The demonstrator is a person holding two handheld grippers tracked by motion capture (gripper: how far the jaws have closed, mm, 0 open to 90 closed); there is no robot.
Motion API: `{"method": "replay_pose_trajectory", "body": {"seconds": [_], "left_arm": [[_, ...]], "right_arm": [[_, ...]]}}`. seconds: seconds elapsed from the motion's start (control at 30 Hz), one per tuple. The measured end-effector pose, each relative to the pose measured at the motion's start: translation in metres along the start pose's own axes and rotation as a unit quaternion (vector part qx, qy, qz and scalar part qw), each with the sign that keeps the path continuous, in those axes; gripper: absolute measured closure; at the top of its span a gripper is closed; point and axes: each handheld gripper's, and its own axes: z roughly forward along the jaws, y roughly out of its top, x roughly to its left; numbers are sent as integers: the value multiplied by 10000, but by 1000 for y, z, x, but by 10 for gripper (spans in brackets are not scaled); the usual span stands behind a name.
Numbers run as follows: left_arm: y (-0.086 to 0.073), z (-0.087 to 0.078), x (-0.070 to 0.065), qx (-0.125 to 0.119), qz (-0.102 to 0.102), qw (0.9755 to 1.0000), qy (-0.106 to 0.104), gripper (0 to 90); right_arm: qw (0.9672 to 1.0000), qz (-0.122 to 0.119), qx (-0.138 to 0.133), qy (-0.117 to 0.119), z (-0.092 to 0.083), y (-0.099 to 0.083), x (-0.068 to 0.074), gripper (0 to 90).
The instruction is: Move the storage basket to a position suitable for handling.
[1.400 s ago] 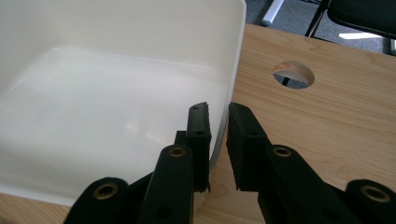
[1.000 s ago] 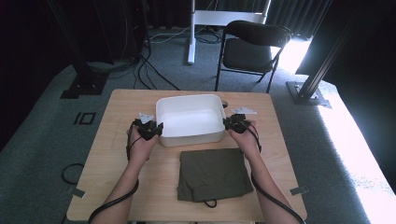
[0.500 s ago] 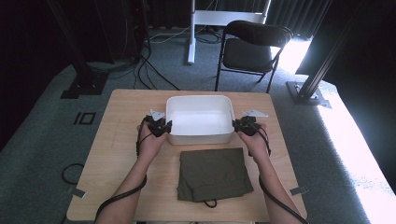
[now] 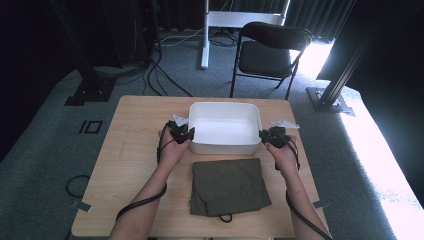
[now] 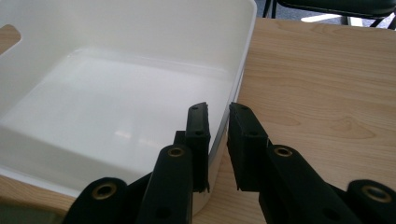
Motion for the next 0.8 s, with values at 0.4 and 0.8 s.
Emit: {"method": "replay_pose_trajectory", "body": {"seconds": [0.4,0.8], "left_arm": [[6,13,-14,29,53,9999,-80,719],[15,29,-31,54,203,9997,-130,728]], "right_arm": [[9997,231,-18,-54,-11,-7,-13,788],[9992,355,-43,-204,-22,-11,-31,796]]}}
